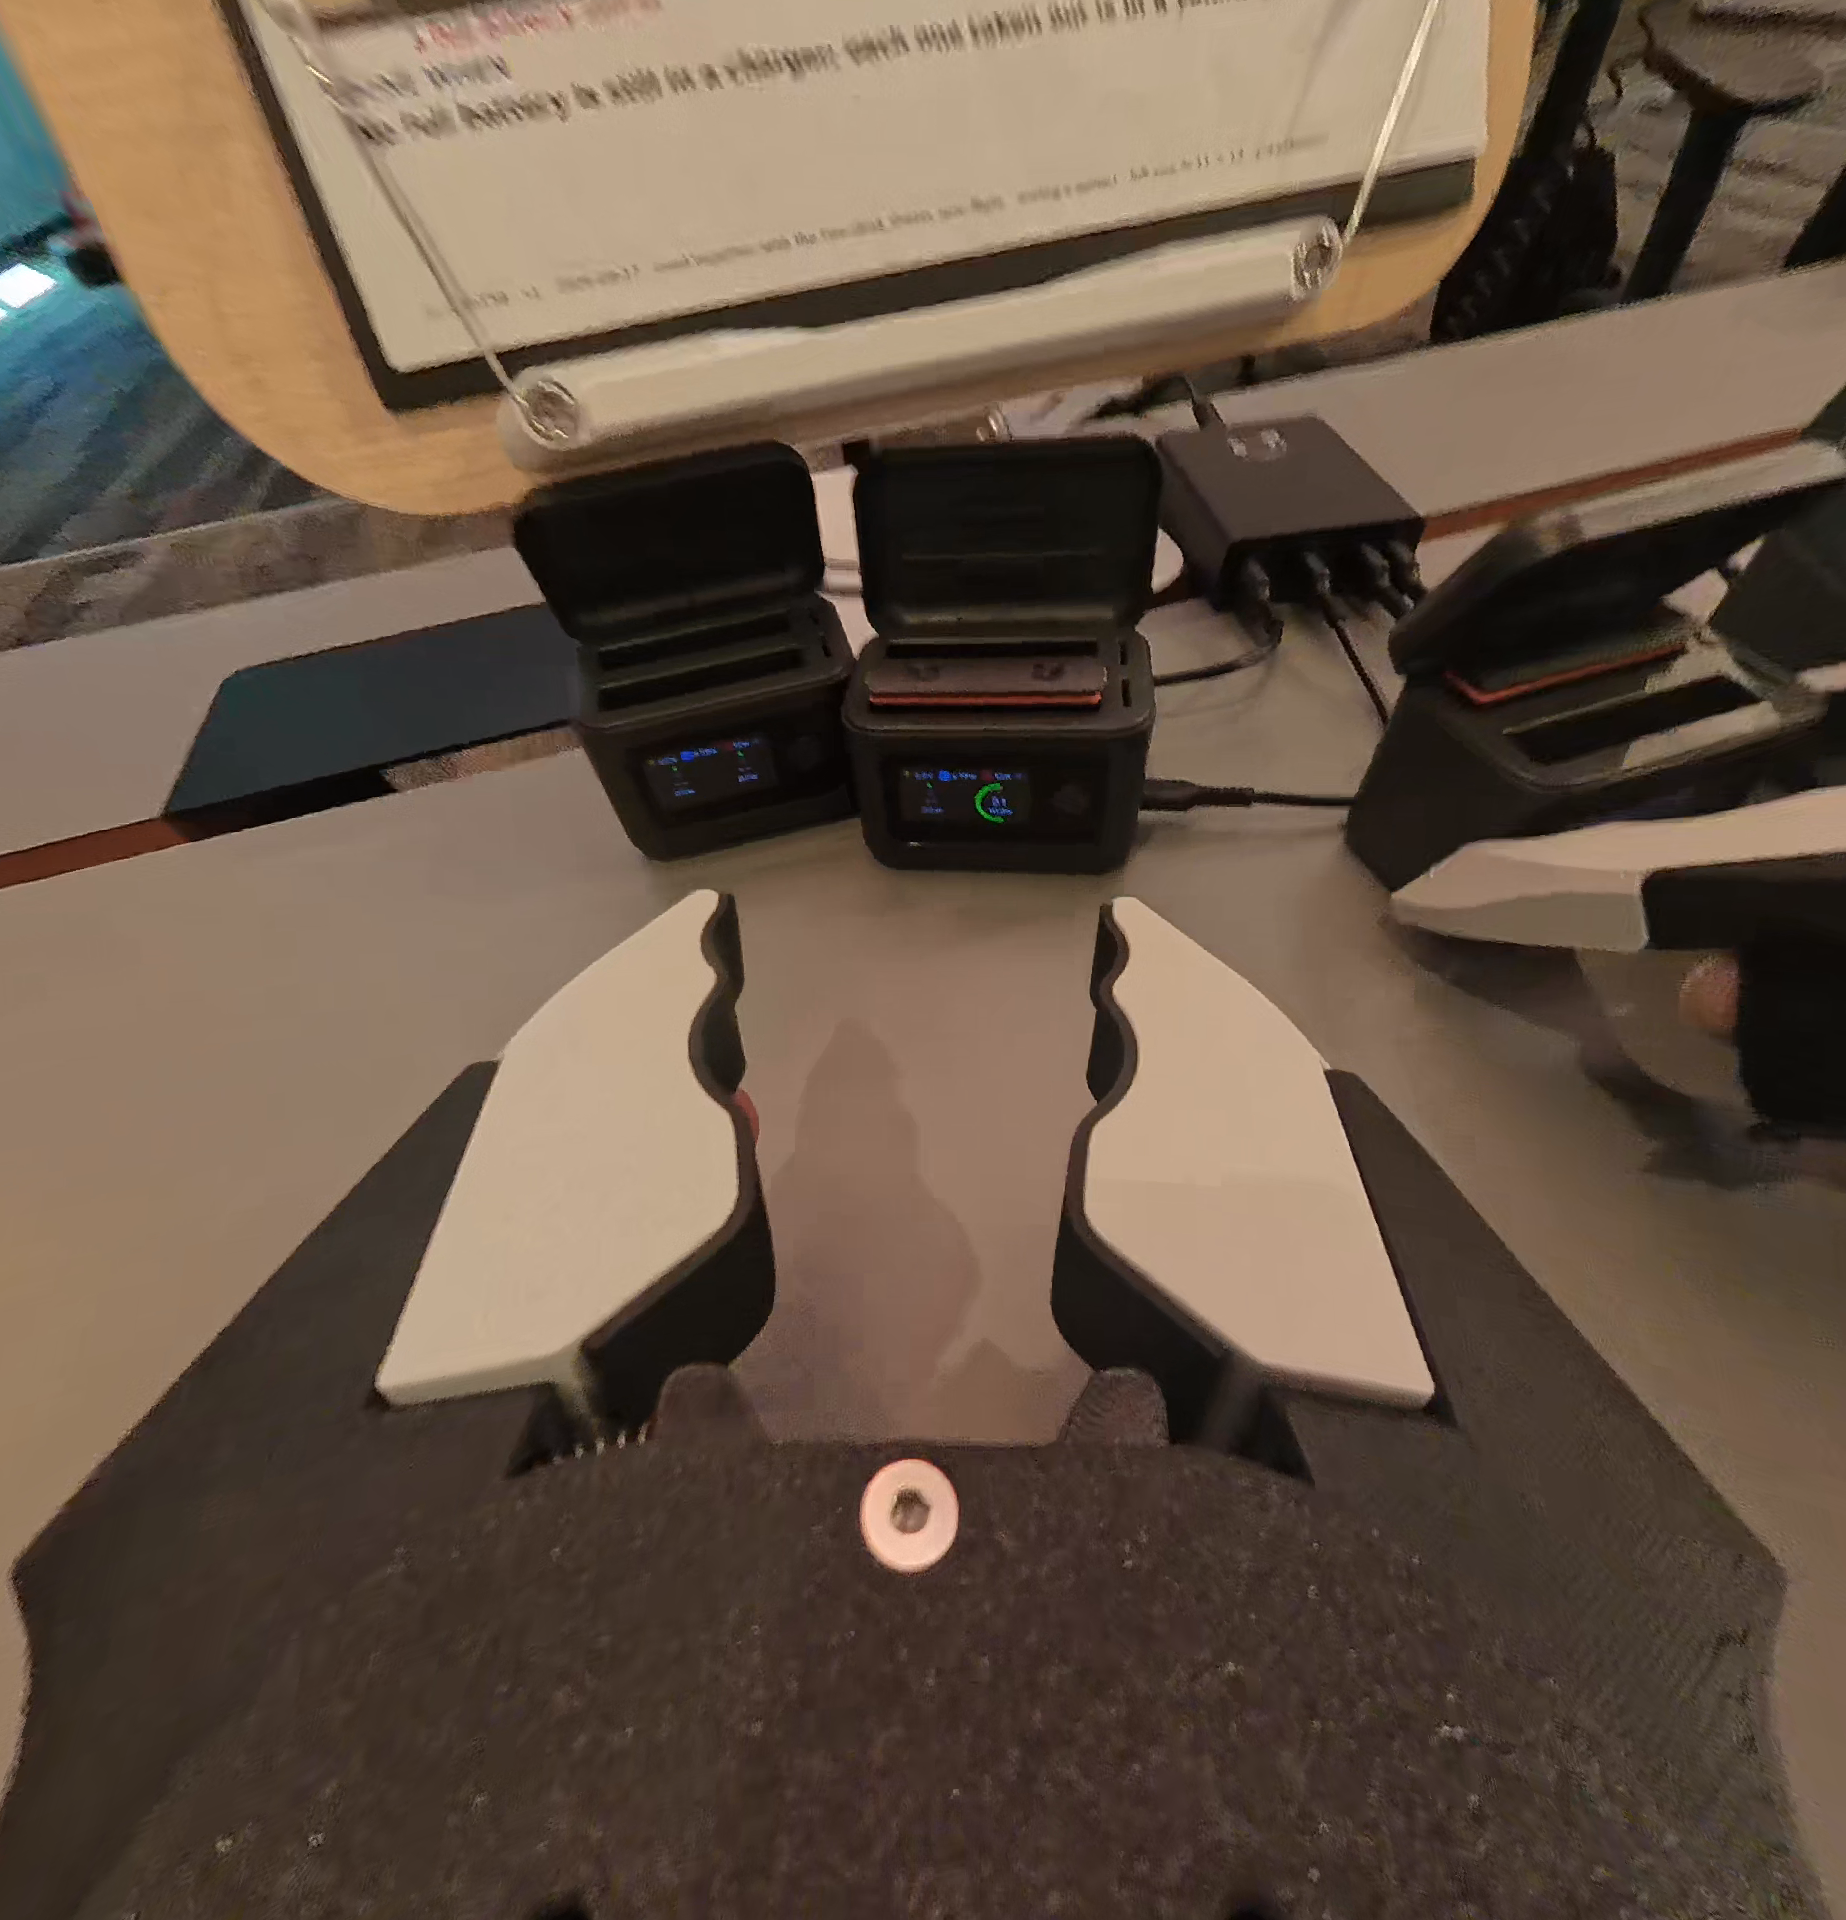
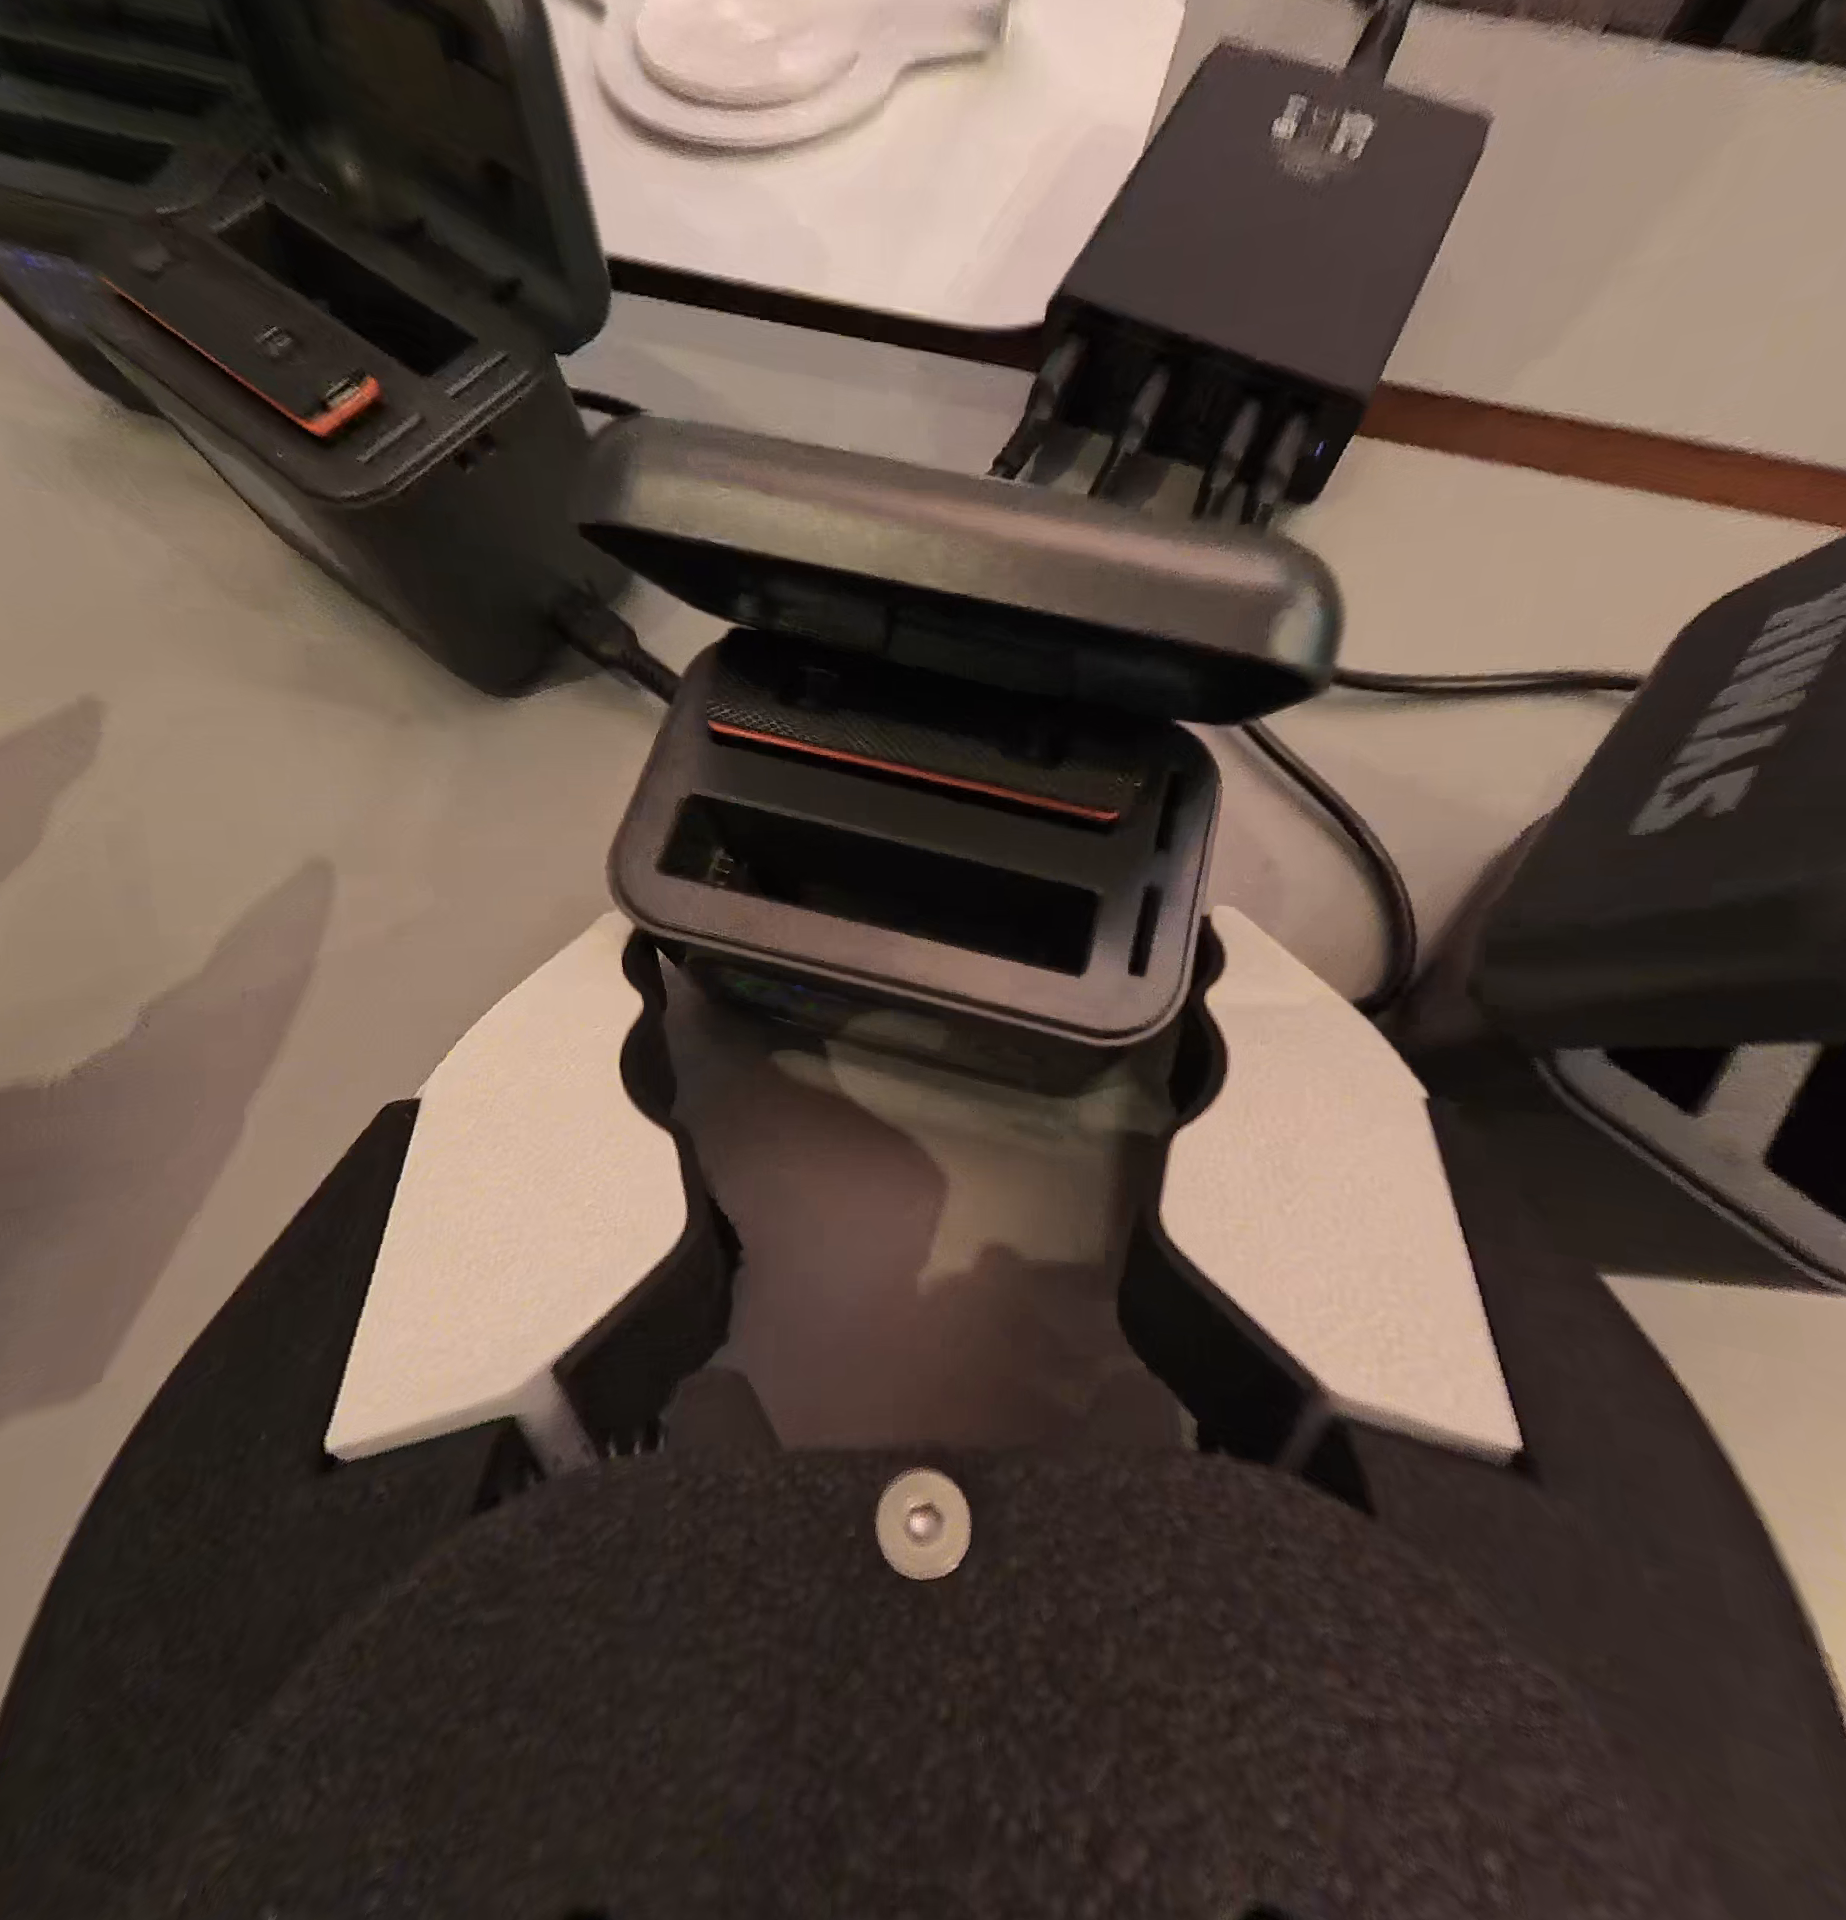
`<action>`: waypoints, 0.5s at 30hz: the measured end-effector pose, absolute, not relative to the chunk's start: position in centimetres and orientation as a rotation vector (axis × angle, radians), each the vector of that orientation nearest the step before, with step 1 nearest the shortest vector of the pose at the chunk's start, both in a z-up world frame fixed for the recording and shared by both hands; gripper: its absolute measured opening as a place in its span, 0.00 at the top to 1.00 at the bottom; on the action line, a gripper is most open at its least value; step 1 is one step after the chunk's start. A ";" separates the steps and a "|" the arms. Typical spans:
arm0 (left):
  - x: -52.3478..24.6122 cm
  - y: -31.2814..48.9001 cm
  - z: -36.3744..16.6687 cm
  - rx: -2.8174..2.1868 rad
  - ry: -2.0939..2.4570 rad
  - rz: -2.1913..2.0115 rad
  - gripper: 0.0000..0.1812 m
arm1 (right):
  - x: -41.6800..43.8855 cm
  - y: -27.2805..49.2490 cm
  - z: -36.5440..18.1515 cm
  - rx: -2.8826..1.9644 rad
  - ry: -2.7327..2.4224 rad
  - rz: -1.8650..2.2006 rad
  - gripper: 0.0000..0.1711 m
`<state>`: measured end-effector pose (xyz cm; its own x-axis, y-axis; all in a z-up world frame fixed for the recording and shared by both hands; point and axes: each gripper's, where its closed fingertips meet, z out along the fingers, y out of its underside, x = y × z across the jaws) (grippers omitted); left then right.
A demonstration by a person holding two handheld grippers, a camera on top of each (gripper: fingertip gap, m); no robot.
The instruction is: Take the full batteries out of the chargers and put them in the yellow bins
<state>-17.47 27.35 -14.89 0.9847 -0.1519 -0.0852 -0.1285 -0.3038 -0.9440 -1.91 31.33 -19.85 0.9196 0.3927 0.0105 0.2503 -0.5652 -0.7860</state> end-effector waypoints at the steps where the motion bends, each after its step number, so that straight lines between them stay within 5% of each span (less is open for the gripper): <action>1: -17.2 27.5 -15.4 -1.913 0.224 -0.022 0.63 | -1.8 31.2 -19.9 -2.210 -0.458 0.226 0.44; 5: -16.2 29.2 -16.7 -1.990 0.297 -0.033 0.57 | -2.1 29.5 -19.5 -2.225 -0.544 0.331 0.35; 15: -14.3 34.4 -18.4 -2.108 0.314 -0.043 0.50 | 0.9 21.7 -16.8 -2.083 -0.665 0.548 0.35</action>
